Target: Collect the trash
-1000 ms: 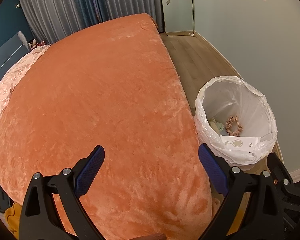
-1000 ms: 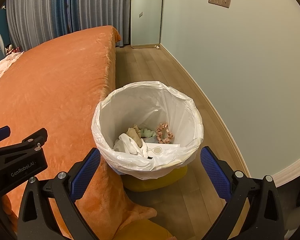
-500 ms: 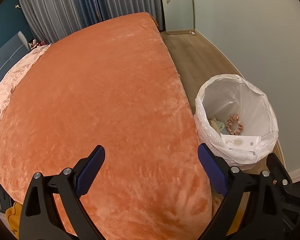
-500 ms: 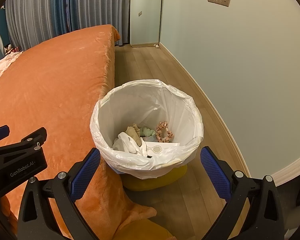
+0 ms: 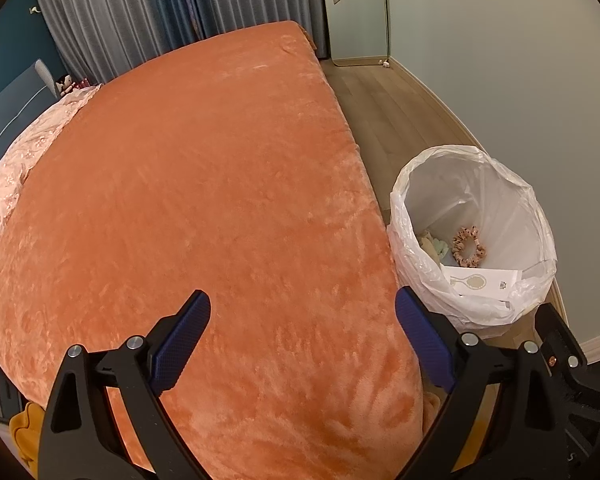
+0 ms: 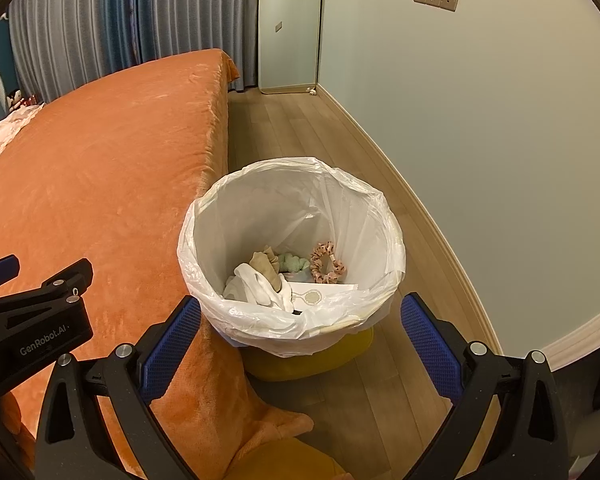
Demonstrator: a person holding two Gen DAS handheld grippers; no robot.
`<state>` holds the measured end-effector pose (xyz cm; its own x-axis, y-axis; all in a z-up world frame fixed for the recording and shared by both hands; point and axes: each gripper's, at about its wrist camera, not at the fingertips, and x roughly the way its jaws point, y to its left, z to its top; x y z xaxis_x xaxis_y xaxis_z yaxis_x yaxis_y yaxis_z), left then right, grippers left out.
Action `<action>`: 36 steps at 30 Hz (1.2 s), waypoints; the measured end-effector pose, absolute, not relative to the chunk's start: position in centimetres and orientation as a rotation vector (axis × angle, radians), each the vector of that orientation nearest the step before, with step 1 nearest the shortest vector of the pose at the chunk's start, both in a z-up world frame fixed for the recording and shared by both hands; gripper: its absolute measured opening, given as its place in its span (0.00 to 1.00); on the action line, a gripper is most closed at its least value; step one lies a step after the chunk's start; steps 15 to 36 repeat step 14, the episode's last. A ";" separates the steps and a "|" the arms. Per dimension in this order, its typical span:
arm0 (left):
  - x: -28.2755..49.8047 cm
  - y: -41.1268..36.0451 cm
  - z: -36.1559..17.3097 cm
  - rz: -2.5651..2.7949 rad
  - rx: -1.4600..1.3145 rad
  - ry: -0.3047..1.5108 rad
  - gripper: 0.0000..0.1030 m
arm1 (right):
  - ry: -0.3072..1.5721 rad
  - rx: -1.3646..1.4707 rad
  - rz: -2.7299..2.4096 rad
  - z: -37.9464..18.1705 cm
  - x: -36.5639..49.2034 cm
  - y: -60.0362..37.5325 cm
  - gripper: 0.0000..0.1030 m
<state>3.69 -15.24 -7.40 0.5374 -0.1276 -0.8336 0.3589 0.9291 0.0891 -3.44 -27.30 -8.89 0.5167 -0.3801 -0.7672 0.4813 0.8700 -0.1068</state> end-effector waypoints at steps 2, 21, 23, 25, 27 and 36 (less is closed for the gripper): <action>3.7 -15.3 -7.4 -0.294 0.262 0.965 0.86 | 0.888 0.124 -0.519 -8.9 -3.4 -27.3 0.93; 3.5 -15.2 -7.2 -0.325 0.246 0.960 0.86 | 0.889 0.123 -0.522 -8.9 -3.4 -27.3 0.93; 3.5 -15.2 -7.2 -0.325 0.246 0.960 0.86 | 0.889 0.123 -0.522 -8.9 -3.4 -27.3 0.93; 3.5 -15.2 -7.2 -0.325 0.246 0.960 0.86 | 0.889 0.123 -0.522 -8.9 -3.4 -27.3 0.93; 3.5 -15.2 -7.2 -0.325 0.246 0.960 0.86 | 0.889 0.123 -0.522 -8.9 -3.4 -27.3 0.93; 3.5 -15.2 -7.2 -0.325 0.246 0.960 0.86 | 0.889 0.123 -0.522 -8.9 -3.4 -27.3 0.93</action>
